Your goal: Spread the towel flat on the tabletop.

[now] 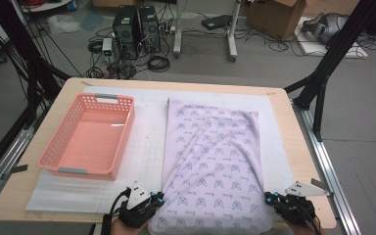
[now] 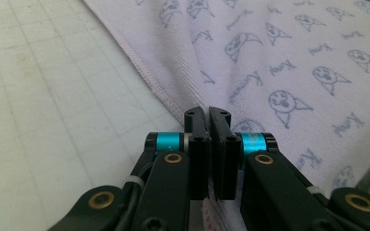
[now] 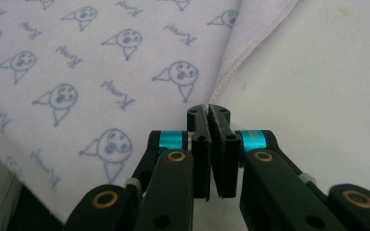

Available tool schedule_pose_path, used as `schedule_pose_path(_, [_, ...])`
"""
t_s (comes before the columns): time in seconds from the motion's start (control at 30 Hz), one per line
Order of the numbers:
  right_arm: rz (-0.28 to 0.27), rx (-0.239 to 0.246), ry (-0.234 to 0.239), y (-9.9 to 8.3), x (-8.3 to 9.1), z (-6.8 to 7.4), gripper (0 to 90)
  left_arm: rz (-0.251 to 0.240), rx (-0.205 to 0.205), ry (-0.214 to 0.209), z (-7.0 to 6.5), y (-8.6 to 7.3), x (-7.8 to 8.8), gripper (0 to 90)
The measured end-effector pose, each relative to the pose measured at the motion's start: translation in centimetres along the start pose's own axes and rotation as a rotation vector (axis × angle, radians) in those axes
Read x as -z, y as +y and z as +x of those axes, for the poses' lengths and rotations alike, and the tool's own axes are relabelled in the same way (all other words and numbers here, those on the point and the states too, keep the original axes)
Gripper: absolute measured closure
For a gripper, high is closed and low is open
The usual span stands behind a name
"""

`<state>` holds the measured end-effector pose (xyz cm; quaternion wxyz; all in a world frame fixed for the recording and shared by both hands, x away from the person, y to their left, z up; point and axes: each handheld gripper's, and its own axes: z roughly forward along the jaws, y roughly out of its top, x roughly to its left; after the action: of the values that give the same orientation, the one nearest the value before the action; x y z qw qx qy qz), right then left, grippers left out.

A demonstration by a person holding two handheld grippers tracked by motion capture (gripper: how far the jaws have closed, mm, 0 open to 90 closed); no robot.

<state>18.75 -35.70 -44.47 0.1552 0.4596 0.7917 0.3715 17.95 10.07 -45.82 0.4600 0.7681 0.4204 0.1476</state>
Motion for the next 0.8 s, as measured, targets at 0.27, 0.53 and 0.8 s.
schedule_pose_path(0.27, [-0.005, -0.006, 0.035, -1.1, 2.0, -0.3, 88.0, 0.0, 0.032, -0.033, -0.3, -0.8, 1.5, 86.4])
schedule_pose_path(0.53, [0.004, 0.003, 0.087, -2.6, 3.7, 0.2, 80.3, -0.027, 0.018, -0.071, -1.1, -1.2, 3.0, 69.9])
schedule_pose_path(0.8, [-0.108, -0.058, 0.005, -0.4, 2.1, -0.5, 59.0, -0.108, 0.071, -0.029, 1.6, 1.2, 1.0, 49.2])
